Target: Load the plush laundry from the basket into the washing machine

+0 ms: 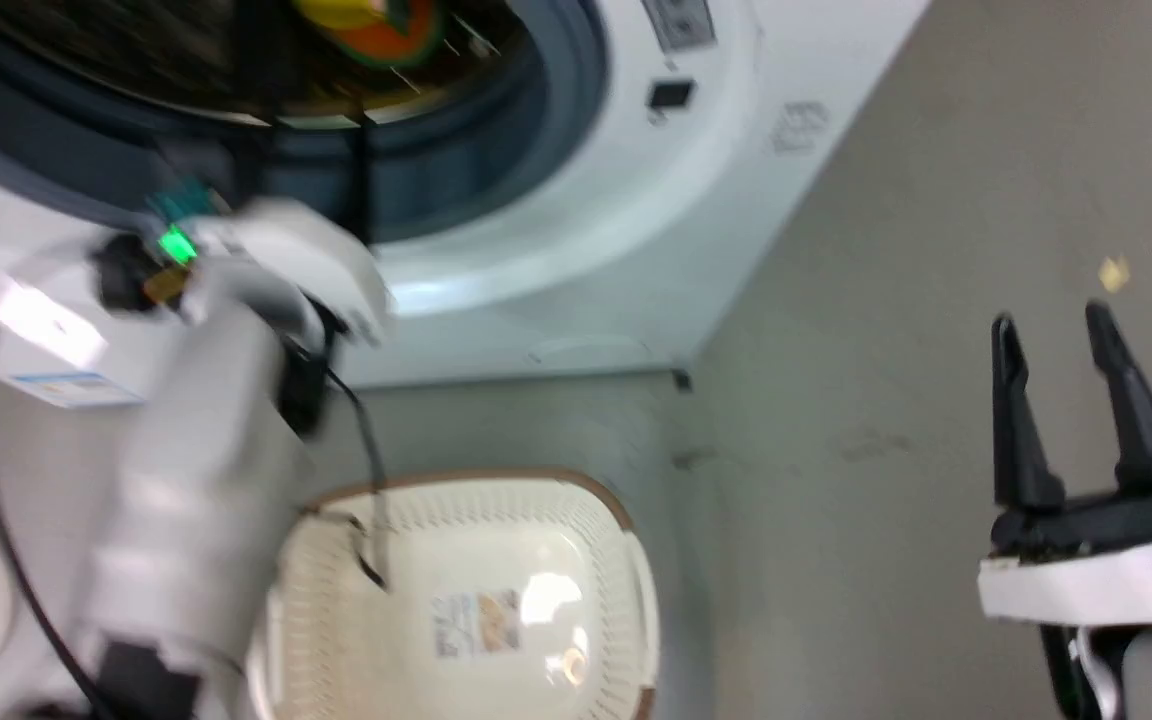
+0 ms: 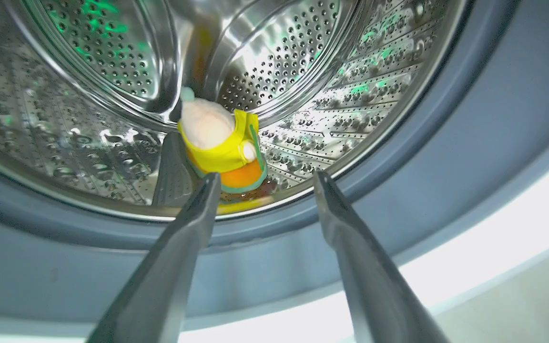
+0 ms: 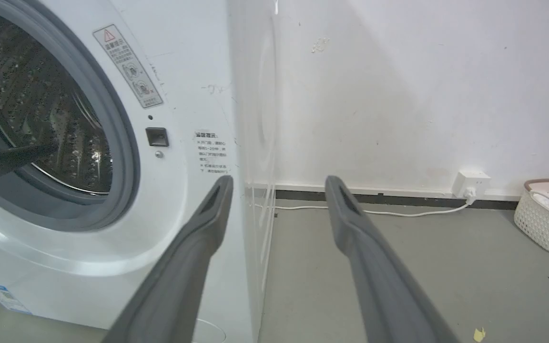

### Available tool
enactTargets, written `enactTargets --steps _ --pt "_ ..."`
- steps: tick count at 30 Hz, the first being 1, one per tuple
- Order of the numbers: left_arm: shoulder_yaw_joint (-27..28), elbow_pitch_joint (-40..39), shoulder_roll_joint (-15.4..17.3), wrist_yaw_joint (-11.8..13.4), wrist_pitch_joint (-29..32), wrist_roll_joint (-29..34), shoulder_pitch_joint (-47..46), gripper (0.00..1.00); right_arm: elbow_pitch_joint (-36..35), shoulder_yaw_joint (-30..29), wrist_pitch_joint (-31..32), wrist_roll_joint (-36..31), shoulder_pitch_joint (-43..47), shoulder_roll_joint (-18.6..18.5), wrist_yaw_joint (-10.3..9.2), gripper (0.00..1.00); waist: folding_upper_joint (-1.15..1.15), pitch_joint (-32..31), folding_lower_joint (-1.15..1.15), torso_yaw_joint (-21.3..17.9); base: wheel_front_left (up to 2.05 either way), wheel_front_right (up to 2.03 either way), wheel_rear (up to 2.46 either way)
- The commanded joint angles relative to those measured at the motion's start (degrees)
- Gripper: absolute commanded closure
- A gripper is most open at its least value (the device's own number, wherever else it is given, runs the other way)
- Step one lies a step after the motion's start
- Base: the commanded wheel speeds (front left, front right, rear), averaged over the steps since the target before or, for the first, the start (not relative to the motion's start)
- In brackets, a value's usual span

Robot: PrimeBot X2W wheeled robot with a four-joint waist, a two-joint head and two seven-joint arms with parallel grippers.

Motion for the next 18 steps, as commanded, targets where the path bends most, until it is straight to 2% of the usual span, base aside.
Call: enactTargets --steps 1,4,9,12,18 --pt "-0.1 -1.2 -0.8 0.2 -0.5 -0.3 2.3 0.0 0.2 0.2 -0.3 -0.5 1.2 -0.1 -0.05 0.0 0.0 -7.3 0.02 6.4 0.0 0.0 0.0" --pt "-0.5 -7.2 -2.7 1.4 -1.0 -0.2 9.2 0.0 1.2 1.0 -0.3 -2.0 3.3 -0.6 -0.05 0.0 0.0 -10.7 0.02 8.7 0.0 0.0 0.0" --pt "-1.8 -19.5 -2.6 6.5 -1.1 3.4 22.5 0.0 1.8 1.0 -0.3 -2.6 6.1 -0.4 -0.05 0.0 0.0 -14.8 0.02 10.9 0.0 0.0 0.0" --pt "-1.3 -26.8 -2.9 8.8 -1.2 3.6 30.7 0.0 2.8 3.0 -0.3 -3.2 7.7 -0.3 -0.05 0.0 0.0 -16.2 0.02 11.3 0.0 0.0 0.0" --pt "-1.9 -36.9 -3.5 10.0 -1.2 4.3 42.7 0.0 4.0 4.0 -0.3 -3.3 10.2 -0.1 -0.05 0.0 0.0 -18.1 0.02 11.7 0.0 0.0 0.0"
